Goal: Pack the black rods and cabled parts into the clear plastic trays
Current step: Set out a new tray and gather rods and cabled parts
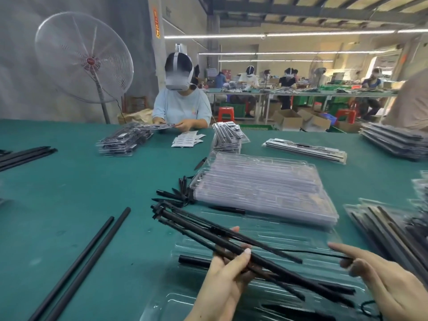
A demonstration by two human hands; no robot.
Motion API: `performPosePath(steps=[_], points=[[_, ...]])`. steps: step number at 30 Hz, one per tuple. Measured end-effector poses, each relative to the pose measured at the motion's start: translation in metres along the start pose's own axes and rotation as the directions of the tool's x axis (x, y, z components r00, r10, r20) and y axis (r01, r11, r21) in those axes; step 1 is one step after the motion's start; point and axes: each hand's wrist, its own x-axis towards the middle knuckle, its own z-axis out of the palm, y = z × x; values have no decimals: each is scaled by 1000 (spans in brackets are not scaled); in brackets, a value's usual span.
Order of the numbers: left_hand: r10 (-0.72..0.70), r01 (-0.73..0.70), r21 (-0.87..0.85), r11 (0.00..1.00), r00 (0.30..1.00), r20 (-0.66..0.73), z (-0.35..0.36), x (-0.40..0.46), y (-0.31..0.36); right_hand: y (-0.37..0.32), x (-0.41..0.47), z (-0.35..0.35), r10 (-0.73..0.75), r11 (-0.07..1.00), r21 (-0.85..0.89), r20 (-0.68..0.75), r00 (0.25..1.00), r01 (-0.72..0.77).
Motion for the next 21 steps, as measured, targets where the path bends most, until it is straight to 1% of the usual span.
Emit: performPosePath(steps=[1, 3, 4, 6, 8, 11, 12, 14, 16, 17, 18, 19, 20, 21], points=[[10, -11, -32, 999, 1000, -10, 3, -2, -3, -4, -1, 0, -32, 998, -46, 6, 999, 32], [12, -14, -74, 997, 1000, -26, 11, -7, -9, -10, 0, 3, -121, 968, -222, 12, 993, 121], [1, -4, -86, 996, 999, -38, 14, -9, -12, -15, -1, 6, -161, 949, -268, 36, 986, 165], [-39, 36, -81, 996, 999, -35, 18, -13, -19, -23, -3, 10, -211, 930, -286, 101, 972, 231], [-82, 82, -41, 996, 997, -13, 21, -17, -21, -26, -5, 16, -182, 918, -325, 162, 970, 227], [-152, 152, 0, 988, 987, 59, 17, -18, -21, -19, -6, 19, -109, 932, -321, 197, 974, 170], [-196, 192, 52, 980, 977, 87, 15, -18, -17, -16, -6, 19, -110, 928, -332, 186, 976, 168], [-313, 274, 229, 934, 937, 155, 5, -17, -1, -10, -7, 18, -147, 913, -364, 133, 980, 186], [-432, 332, 399, 855, 881, 192, -10, -18, 23, -7, -8, 17, -193, 886, -413, 84, 978, 210], [-457, 324, 478, 816, 869, 190, -18, -21, 37, -4, -8, 18, -222, 868, -439, 74, 972, 232], [-440, 284, 556, 781, 882, 167, -26, -23, 50, -1, -9, 20, -238, 851, -461, 87, 967, 250], [-370, 213, 632, 745, 921, 126, -32, -26, 62, 2, -9, 22, -236, 842, -472, 114, 965, 262], [-244, 121, 696, 708, 966, 80, -38, -27, 71, 6, -10, 24, -221, 846, -464, 144, 965, 263], [-85, 31, 747, 664, 996, 34, -45, -27, 78, 8, -10, 25, -195, 864, -435, 177, 965, 255]])
